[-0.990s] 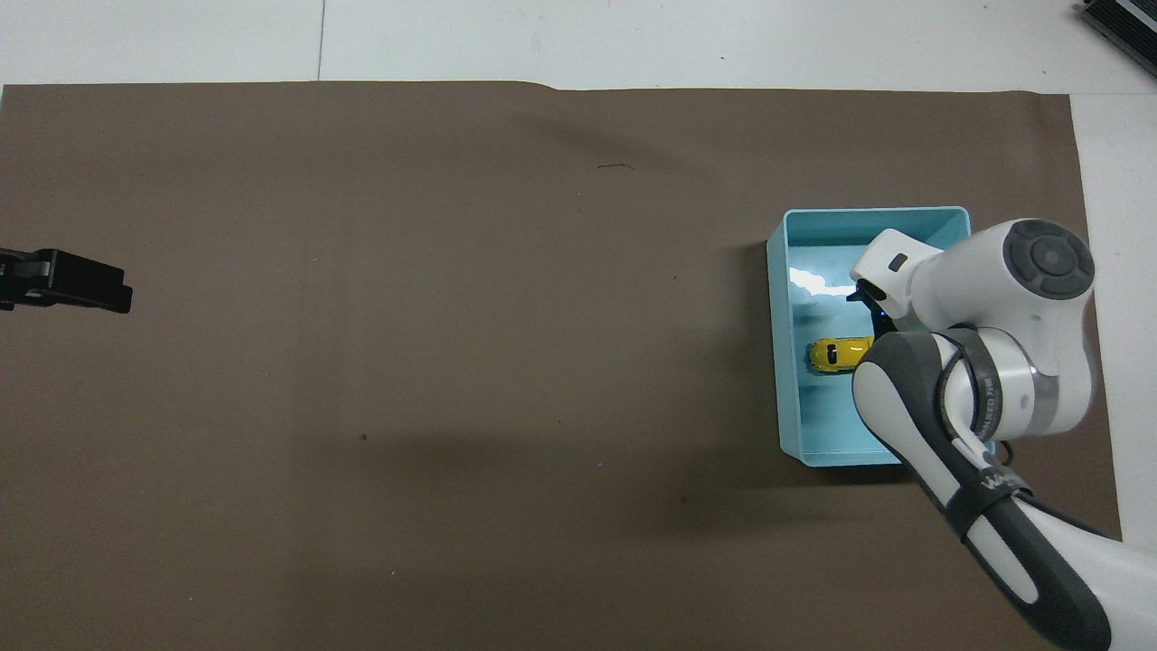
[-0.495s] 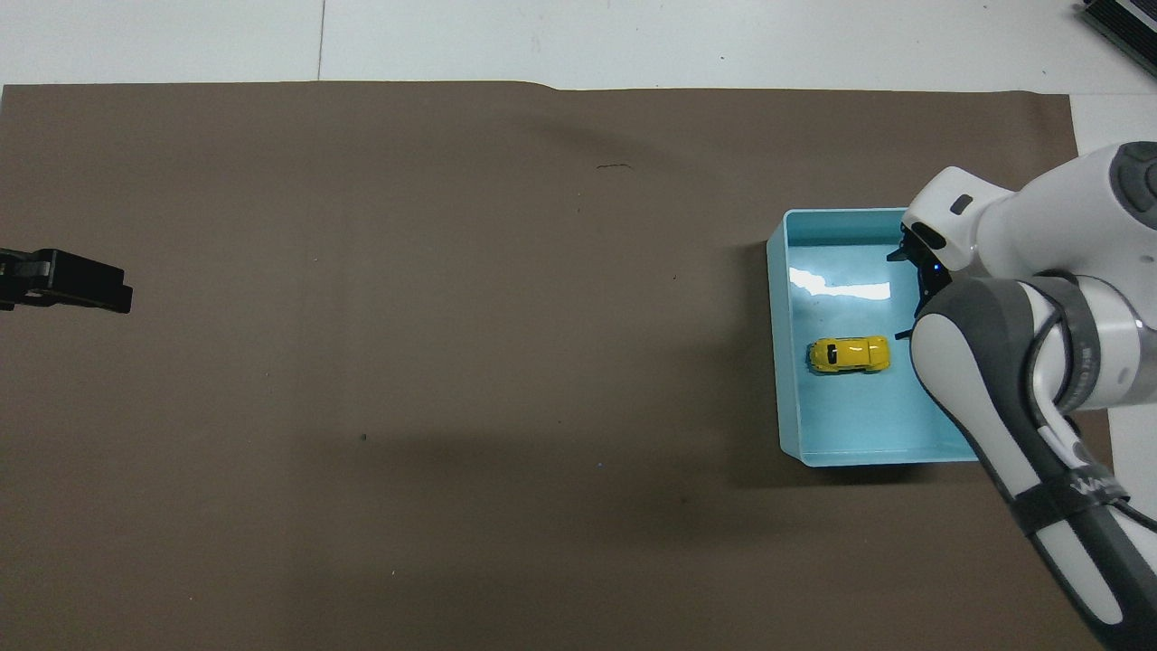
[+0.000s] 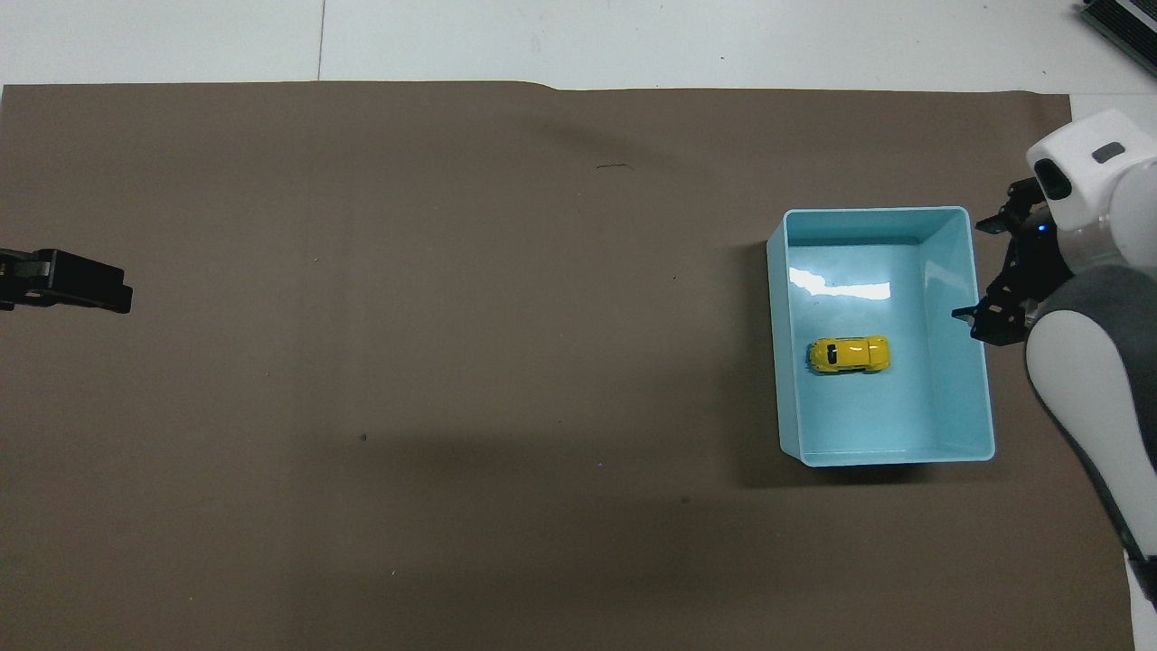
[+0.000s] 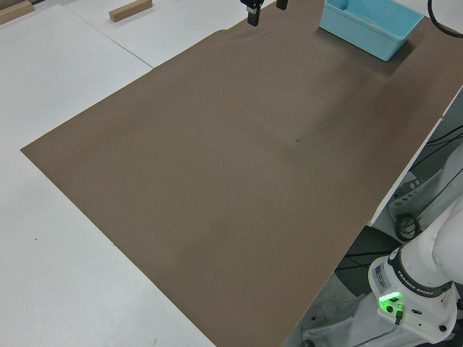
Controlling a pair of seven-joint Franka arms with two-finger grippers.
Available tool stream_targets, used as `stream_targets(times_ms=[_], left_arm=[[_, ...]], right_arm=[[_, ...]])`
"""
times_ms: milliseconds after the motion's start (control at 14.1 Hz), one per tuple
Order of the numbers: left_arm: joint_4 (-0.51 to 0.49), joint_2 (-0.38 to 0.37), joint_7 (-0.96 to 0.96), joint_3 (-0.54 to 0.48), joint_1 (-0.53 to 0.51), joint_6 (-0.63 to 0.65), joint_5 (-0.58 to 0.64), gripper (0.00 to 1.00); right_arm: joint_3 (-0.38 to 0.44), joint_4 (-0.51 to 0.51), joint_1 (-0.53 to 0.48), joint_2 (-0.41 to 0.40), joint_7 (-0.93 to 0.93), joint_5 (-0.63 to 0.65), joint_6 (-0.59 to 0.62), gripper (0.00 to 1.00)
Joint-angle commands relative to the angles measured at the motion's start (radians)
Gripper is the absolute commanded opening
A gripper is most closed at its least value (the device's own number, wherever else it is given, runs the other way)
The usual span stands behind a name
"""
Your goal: Wind up and store yellow beetle car
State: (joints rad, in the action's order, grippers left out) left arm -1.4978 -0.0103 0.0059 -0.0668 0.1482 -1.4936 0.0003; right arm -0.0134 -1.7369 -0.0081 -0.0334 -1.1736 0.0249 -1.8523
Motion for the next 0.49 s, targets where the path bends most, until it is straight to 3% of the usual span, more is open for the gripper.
stream_targets(times_ms=[0, 424], left_arm=[[-0.005, -0.011, 0.009, 0.012, -0.018, 0.013, -0.006, 1.0], [-0.007, -0.011, 0.009, 0.012, -0.018, 0.013, -0.006, 1.0]], right_arm=[[-0.01, 0.068, -0.009, 0.001, 0.173, -0.01, 0.073, 1.0], [-0.025, 0.128, 0.002, 0.004, 0.533, -0.013, 0.145, 1.0]])
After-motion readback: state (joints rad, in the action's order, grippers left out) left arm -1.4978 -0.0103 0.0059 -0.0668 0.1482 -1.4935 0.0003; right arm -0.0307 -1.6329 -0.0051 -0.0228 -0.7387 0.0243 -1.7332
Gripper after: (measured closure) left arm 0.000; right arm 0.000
